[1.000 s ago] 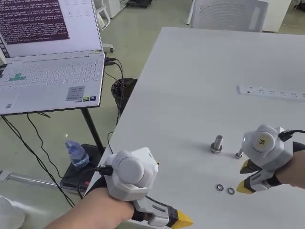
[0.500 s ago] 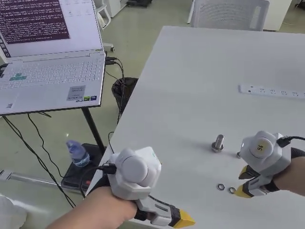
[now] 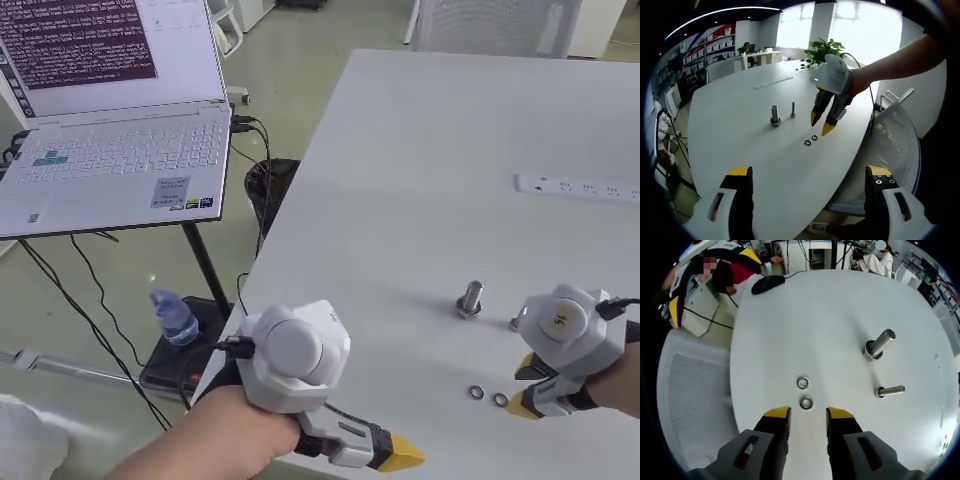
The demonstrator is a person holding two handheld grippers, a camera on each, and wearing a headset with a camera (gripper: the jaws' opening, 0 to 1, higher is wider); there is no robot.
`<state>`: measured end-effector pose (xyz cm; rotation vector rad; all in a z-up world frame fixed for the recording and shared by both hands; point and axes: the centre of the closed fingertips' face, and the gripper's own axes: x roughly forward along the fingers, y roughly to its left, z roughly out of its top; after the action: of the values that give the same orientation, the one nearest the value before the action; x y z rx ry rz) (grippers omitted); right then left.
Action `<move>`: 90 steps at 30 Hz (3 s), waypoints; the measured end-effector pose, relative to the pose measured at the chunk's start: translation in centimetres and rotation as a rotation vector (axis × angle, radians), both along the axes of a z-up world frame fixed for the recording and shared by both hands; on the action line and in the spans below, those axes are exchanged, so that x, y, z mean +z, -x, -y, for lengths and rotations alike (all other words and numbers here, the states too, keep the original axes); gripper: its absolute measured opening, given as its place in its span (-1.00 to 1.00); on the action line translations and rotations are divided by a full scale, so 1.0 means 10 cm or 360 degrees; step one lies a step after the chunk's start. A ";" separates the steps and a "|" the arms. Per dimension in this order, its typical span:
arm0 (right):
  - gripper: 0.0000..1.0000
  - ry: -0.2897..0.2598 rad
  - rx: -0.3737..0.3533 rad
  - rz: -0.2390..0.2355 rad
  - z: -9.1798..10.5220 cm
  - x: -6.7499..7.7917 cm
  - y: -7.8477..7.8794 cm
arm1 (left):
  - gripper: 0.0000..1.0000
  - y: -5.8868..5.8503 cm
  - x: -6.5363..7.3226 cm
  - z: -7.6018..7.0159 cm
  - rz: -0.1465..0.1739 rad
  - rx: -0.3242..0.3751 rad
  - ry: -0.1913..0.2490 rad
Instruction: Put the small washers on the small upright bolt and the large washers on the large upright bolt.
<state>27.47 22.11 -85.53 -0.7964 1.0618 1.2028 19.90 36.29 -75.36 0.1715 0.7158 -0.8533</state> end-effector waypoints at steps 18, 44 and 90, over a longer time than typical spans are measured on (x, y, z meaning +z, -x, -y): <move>-0.45 0.0077 0.0001 0.0047 -0.06 -0.22 0.02 | 0.86 -0.04 -0.01 -0.07 0.0006 0.0010 -0.0004; -0.65 0.0123 0.0042 0.0090 -0.07 -0.22 0.03 | 0.81 -0.07 -0.06 -0.05 0.0000 -0.0010 -0.0020; -0.75 0.0030 -0.0185 0.0008 0.12 -0.08 -0.14 | 0.78 -0.17 -0.13 -0.04 0.0067 -0.0014 -0.0066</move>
<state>28.87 20.92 -86.36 -0.7420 1.1017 1.0932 21.58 36.69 -76.62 0.2294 0.6943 -0.8416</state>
